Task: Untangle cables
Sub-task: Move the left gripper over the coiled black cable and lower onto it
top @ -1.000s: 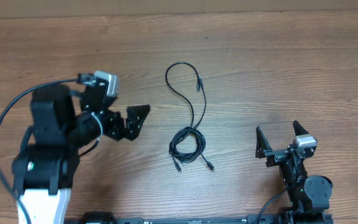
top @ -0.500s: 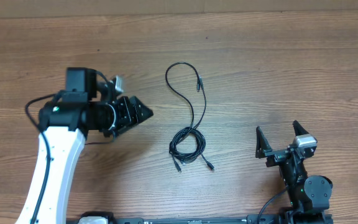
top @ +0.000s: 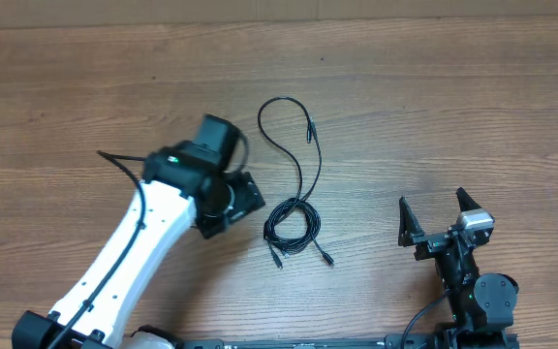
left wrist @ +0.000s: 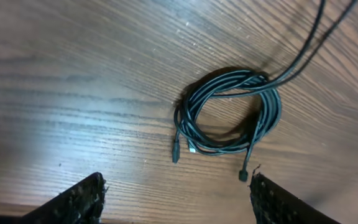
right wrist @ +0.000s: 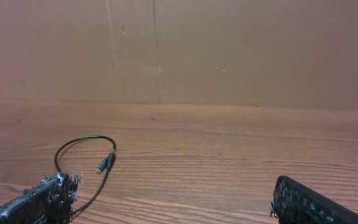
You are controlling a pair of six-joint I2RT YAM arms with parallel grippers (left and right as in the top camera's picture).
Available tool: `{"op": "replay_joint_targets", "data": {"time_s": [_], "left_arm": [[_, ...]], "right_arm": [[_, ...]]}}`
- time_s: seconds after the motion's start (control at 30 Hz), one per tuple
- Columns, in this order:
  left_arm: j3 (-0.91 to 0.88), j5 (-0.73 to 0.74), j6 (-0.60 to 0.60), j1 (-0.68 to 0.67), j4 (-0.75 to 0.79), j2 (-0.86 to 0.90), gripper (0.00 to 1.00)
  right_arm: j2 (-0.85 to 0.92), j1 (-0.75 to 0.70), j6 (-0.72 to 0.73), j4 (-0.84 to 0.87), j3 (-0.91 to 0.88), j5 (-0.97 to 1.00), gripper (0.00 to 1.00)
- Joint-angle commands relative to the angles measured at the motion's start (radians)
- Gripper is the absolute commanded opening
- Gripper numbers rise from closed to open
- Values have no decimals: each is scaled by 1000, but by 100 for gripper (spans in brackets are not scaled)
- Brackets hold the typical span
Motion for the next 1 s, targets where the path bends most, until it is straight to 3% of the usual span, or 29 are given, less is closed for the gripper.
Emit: {"op": "replay_joint_targets", "data": {"time_s": [0.0,0.13,0.23,0.6,0.8,0.87,0.97], "left_arm": [[14,-101,-264,-67,-1,27,73],[14,-109,-450,-122,-1,90,74],[14,-107,-514,-144,20,150,77],[14,-55,-504,-191,127,342,71],[13,-47,-480,-217,159,405,73],[12,-36,-470,-230,177,422,68],[9,-40,-467,-258,198,443,51]], "right_arm": [[-12,4,-4,3,-10,10,100],[-12,4,-4,3,-10,9,100],[-12,4,-5,3,-10,10,100],[-12,4,-4,3,-10,9,100],[-12,4,-5,3,-10,9,100],[-12,4,-5,3,-10,10,100],[-12,4,-4,3,-10,9,100]]}}
